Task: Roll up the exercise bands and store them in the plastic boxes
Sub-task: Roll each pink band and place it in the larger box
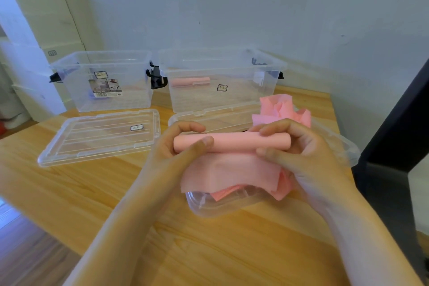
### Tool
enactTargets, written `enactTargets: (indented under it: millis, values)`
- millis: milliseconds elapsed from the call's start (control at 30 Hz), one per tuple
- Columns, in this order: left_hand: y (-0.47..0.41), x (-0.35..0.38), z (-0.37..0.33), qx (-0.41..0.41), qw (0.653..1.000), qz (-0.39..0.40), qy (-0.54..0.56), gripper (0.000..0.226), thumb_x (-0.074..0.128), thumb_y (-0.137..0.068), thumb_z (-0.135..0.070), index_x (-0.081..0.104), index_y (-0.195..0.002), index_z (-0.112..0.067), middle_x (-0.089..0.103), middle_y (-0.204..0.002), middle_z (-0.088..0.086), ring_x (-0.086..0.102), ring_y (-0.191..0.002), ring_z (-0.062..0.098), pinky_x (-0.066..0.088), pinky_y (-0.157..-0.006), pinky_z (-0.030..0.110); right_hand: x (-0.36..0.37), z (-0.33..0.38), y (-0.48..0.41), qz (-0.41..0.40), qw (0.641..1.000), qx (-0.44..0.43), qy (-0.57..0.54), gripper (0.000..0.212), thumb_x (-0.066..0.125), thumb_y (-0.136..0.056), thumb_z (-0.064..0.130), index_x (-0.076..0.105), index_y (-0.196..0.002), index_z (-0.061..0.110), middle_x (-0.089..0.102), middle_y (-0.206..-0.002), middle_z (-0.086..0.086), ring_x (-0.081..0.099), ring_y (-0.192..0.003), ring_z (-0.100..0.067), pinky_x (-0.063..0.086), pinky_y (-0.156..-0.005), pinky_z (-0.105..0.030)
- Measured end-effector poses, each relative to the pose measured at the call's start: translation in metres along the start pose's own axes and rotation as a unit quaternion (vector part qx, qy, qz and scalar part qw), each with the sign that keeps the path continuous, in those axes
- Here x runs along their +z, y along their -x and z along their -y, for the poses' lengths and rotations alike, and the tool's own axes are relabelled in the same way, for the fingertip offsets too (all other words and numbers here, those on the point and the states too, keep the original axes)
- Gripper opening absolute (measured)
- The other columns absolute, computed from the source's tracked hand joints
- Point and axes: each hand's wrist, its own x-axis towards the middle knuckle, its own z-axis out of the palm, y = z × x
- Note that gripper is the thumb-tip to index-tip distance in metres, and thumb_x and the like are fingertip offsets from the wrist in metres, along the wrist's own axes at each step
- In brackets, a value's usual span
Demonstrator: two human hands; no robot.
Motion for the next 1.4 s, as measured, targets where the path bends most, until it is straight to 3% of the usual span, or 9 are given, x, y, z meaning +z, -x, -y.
enactTargets:
  millis: [167, 300, 400, 533, 633, 767, 967, 1233, 1400]
  values:
    - [-0.0010, -0.0017, -0.0010, 0.025, 0.999, 0.000, -0.027, 0.029, 0.081, -0.058, -0.034, 0.066, -0.082, -0.029, 0.070, -0.100, 0.003, 0.065, -0.081, 0.015, 0.054, -0.062, 0.023, -0.0031, -0.0015, 0.0003, 0.024, 0.999, -0.013, 0.018, 0.033, 0.067, -0.068, -0.012, 0.064, -0.089, 0.013, 0.072, -0.100, -0.002, 0.065, -0.093, -0.012, 0.052, -0.077, -0.022]
    - [-0.0002, -0.0041, -0.0019, 0.073, 0.997, 0.010, -0.033, 0.026, 0.083, -0.060, -0.021, 0.065, -0.077, -0.028, 0.071, -0.106, 0.004, 0.067, -0.096, 0.016, 0.055, -0.073, 0.025, -0.0018, -0.0034, 0.0000, 0.001, 0.999, 0.032, 0.030, 0.030, 0.072, -0.065, 0.020, 0.067, -0.094, 0.019, 0.073, -0.095, 0.001, 0.065, -0.083, -0.010, 0.051, -0.066, -0.021]
    - [-0.0002, -0.0031, -0.0014, 0.087, 0.995, 0.017, -0.051, 0.027, 0.083, -0.061, -0.018, 0.066, -0.079, -0.030, 0.072, -0.104, 0.001, 0.067, -0.096, 0.013, 0.054, -0.074, 0.024, -0.0026, -0.0052, -0.0004, -0.020, 0.998, 0.052, 0.038, 0.021, 0.069, -0.066, 0.027, 0.070, -0.086, 0.020, 0.071, -0.082, 0.007, 0.062, -0.074, -0.011, 0.048, -0.061, -0.023]
    - [-0.0001, -0.0024, 0.0000, 0.022, 0.998, 0.020, -0.059, 0.029, 0.081, -0.065, -0.026, 0.066, -0.090, -0.032, 0.073, -0.101, -0.001, 0.068, -0.088, 0.015, 0.054, -0.067, 0.025, -0.0054, -0.0040, 0.0002, -0.019, 0.998, 0.040, 0.049, 0.013, 0.071, -0.065, 0.021, 0.070, -0.078, 0.022, 0.071, -0.082, 0.005, 0.062, -0.077, -0.014, 0.049, -0.067, -0.028]
    - [-0.0004, -0.0038, -0.0005, -0.023, 0.999, 0.023, -0.041, 0.038, 0.078, -0.058, -0.043, 0.068, -0.092, -0.029, 0.071, -0.090, -0.001, 0.066, -0.079, 0.017, 0.051, -0.066, 0.029, -0.0043, -0.0027, 0.0006, 0.005, 0.999, 0.006, 0.036, 0.015, 0.069, -0.065, 0.009, 0.065, -0.079, 0.015, 0.074, -0.092, 0.002, 0.066, -0.084, -0.010, 0.053, -0.068, -0.021]
    - [-0.0014, -0.0045, -0.0012, -0.021, 0.999, 0.030, -0.014, 0.028, 0.081, -0.063, -0.025, 0.068, -0.087, -0.027, 0.070, -0.086, 0.002, 0.066, -0.075, 0.018, 0.053, -0.061, 0.024, -0.0052, -0.0039, -0.0003, 0.028, 0.999, -0.015, 0.027, 0.029, 0.076, -0.062, -0.002, 0.063, -0.083, 0.013, 0.072, -0.099, -0.003, 0.067, -0.094, -0.012, 0.053, -0.076, -0.022]
    - [-0.0023, -0.0040, -0.0028, 0.062, 0.997, 0.033, -0.009, 0.031, 0.083, -0.053, -0.021, 0.070, -0.080, -0.028, 0.074, -0.097, 0.002, 0.070, -0.091, 0.014, 0.054, -0.070, 0.021, -0.0037, -0.0059, -0.0002, 0.009, 0.998, 0.060, 0.004, 0.028, 0.075, -0.062, 0.018, 0.067, -0.089, 0.014, 0.069, -0.084, 0.001, 0.066, -0.080, -0.016, 0.061, -0.067, -0.037]
    - [-0.0037, -0.0044, 0.0003, -0.018, 1.000, 0.000, 0.012, 0.032, 0.085, -0.060, -0.017, 0.069, -0.088, -0.017, 0.069, -0.093, 0.009, 0.071, -0.081, 0.025, 0.057, -0.070, 0.023, -0.0031, -0.0029, 0.0011, 0.001, 0.999, 0.001, 0.052, 0.025, 0.081, -0.060, 0.012, 0.069, -0.076, 0.027, 0.071, -0.095, -0.007, 0.063, -0.086, -0.013, 0.052, -0.075, -0.025]
    - [-0.0034, -0.0035, -0.0027, -0.013, 1.000, 0.002, -0.014, 0.033, 0.086, -0.060, -0.015, 0.068, -0.087, -0.021, 0.073, -0.087, 0.006, 0.072, -0.079, 0.027, 0.060, -0.075, 0.028, -0.0012, -0.0016, 0.0003, -0.003, 0.999, -0.008, 0.032, 0.028, 0.074, -0.060, 0.008, 0.068, -0.082, 0.025, 0.071, -0.101, -0.008, 0.064, -0.091, -0.015, 0.052, -0.083, -0.031]
